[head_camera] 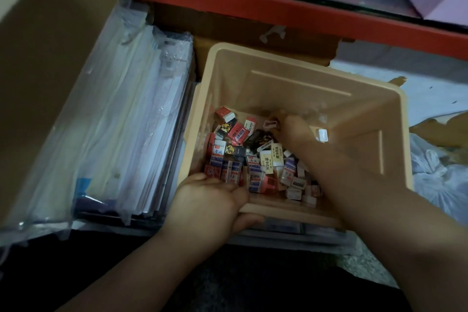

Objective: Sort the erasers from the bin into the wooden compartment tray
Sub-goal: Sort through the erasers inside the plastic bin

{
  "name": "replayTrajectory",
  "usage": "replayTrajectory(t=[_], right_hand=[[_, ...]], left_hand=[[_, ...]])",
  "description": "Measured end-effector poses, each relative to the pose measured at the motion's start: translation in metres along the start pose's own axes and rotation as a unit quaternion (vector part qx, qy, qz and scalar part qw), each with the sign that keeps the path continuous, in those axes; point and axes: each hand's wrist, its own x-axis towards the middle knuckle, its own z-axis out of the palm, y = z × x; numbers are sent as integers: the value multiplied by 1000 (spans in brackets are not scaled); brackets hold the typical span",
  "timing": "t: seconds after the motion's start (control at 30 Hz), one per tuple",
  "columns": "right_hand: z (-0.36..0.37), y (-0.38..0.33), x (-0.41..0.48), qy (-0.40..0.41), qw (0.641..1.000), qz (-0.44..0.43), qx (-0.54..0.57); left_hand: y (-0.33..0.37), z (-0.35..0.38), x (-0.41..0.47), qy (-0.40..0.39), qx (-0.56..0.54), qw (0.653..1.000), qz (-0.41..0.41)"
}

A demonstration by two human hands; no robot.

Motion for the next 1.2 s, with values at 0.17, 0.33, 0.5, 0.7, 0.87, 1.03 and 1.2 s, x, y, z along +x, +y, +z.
replayTrajectory(t=[0.17, 0.33, 0.5, 0.7, 0.87, 1.03, 1.2], right_hand=[[-30, 32, -33, -50, 995, -4, -89], [-51, 48, -67, 17, 986, -9, -167], [-61, 53, -98, 132, 987, 86, -2], [-78, 72, -121, 233, 967, 104, 9], [-70, 99, -140, 140, 947, 152, 245], [-59, 95, -149, 139, 916, 142, 350], [-58, 86, -153, 149, 896, 128, 399]], left_hand=[[0, -2, 3, 12, 13, 1000, 5], [-2, -4, 4, 10, 26, 999, 22], [2, -17, 8, -15, 20, 1000, 8], [24, -35, 9, -132, 24, 990, -50], [10, -22, 12, -39, 57, 998, -14], [19, -35, 25, -156, 60, 984, -64], [14, -34, 73, -323, -27, 936, -140]])
